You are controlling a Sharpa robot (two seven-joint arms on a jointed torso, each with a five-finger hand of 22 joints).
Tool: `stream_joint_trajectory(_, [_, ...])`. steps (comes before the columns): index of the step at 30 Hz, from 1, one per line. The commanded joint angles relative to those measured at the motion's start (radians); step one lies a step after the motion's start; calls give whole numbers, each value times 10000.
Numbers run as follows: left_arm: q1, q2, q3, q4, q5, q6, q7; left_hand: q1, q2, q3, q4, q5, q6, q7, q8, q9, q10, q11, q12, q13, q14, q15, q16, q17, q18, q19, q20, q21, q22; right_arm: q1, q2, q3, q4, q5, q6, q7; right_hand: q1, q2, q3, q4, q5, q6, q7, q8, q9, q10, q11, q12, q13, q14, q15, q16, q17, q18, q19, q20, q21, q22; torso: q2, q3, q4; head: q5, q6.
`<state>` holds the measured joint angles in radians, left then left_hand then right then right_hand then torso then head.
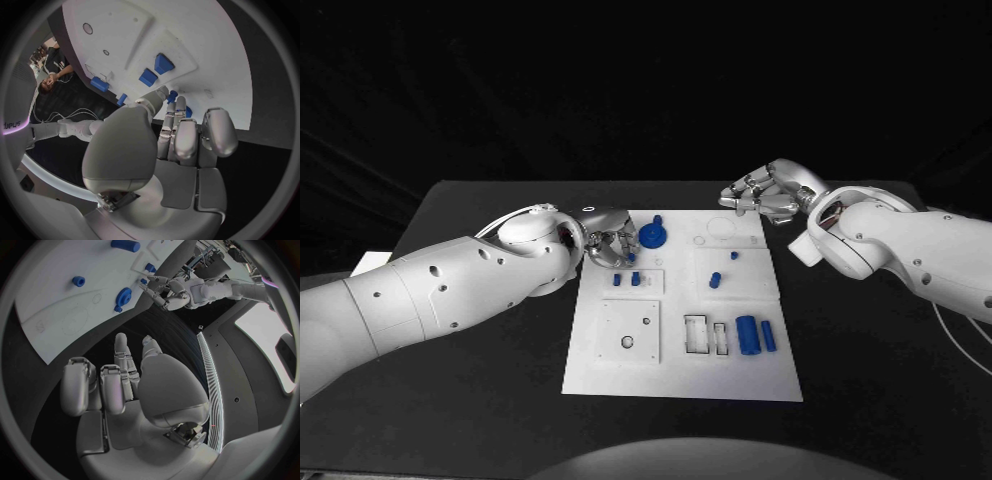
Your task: Assemble the parts on the task board
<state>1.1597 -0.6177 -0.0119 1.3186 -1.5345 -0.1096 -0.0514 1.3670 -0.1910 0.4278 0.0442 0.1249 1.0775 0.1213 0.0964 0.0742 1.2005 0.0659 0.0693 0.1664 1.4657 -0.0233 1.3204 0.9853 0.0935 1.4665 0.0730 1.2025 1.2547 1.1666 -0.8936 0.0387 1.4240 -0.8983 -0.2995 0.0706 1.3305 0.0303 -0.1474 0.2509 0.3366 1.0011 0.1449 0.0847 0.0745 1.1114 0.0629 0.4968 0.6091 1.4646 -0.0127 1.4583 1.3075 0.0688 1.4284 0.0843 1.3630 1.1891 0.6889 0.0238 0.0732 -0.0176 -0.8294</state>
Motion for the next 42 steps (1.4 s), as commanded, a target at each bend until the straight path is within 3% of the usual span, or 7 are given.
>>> stream_joint_trajectory(1, [5, 16, 8, 18, 53, -13, 110, -21, 120, 66, 5, -2, 65, 5, 46, 12, -50, -32, 42, 13, 60, -6, -8, 11, -145, 239, 16, -57, -2, -12, 17, 2, -2, -10, 105, 91, 13, 89, -60, -22, -26, 38, 21, -62, -11, 63, 3, -64, -12, 731, -37, -36, 1177, 83, -54, 1, -52, -15, -1, -1, -1, 7, 2])
stream_joint_trajectory(32, [5, 27, 8, -45, 54, 135, 49, 72, 220, 255, 16, -6, 499, 14, 148, 36, -19, -24, 44, 35, 68, -2, 24, 54, -149, 244, 14, -59, 19, -21, 17, 2, 10, -7, 107, 93, 17, 92, -72, -23, -29, 30, 23, -71, -13, 78, 4, -78, -43, 732, -37, -38, 1175, 84, -53, 1, -55, -19, -1, -1, 2, 4, -17])
stream_joint_trajectory(42, [5, 20, 8, -49, 73, 73, 51, 30, 36, 297, 20, -18, 85, 61, -186, -90, -37, -8, 22, 39, 56, 12, 14, 12, -147, 242, 23, -84, 18, -21, 13, 2, 14, -7, 102, 90, 17, 92, -72, -23, -29, 30, 23, -71, -13, 78, 4, -78, -43, 732, -37, -38, 1175, 84, -53, 1, -55, -19, -3, 3, -2, -2, -19])
